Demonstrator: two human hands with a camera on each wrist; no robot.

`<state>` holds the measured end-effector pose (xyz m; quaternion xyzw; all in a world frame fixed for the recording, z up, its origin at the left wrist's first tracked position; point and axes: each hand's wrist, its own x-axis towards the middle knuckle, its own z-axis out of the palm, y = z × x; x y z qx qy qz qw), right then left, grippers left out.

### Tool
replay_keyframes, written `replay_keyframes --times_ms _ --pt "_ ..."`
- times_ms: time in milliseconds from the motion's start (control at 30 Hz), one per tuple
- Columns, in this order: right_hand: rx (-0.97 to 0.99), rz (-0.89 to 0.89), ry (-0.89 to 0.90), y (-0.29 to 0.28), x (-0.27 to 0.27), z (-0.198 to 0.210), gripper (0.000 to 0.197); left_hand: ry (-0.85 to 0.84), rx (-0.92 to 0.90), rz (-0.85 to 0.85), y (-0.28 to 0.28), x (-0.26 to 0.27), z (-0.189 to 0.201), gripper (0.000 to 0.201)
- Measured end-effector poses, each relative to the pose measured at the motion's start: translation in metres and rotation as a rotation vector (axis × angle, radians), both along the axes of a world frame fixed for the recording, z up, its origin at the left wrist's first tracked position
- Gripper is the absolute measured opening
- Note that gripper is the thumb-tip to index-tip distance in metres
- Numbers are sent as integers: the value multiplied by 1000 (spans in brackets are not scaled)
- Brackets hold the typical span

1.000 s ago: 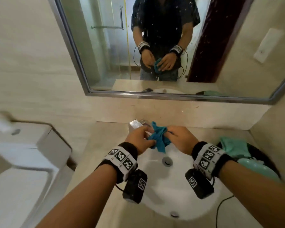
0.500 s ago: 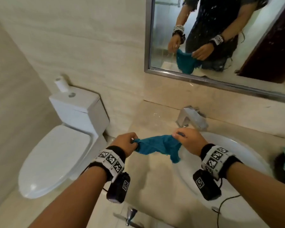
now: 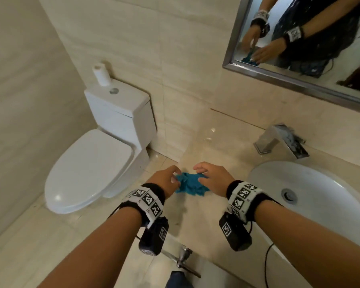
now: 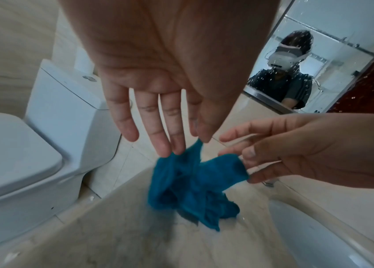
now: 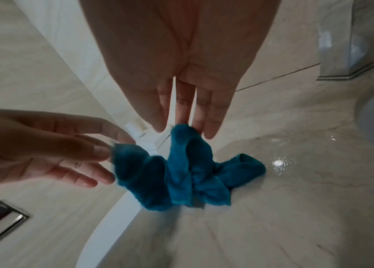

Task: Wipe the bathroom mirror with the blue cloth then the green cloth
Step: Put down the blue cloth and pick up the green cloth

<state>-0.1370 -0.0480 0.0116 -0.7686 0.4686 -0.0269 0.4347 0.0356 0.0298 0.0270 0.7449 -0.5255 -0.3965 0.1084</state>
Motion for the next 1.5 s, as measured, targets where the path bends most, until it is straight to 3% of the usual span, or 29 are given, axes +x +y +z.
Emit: replay_keyframes --times_ms 100,300,467,600,767,1000,1333,1500 --pt "-14 126 139 1 -5 -7 36 -7 35 -45 3 0 -5 32" --pt "-54 45 174 -6 -39 11 39 -125 -5 -155 -14 -11 9 39" --pt "-156 72 345 -13 -101 38 48 -316 -43 -396 -49 -64 38 60" --pt "-157 -96 424 -16 -188 58 48 -360 -82 -554 -84 -142 53 74" --pt "-130 -339 517 -7 -314 73 44 -351 -201 -726 -116 -258 65 72" --pt "-14 -534 662 17 -456 67 46 -298 -164 -933 -128 -404 49 72" --pt "-3 -667 664 -28 -602 35 40 -305 -138 -1030 -166 -567 5 69" --pt "48 -648 672 -50 -639 -2 53 -324 -130 -1068 -185 -634 -30 71"
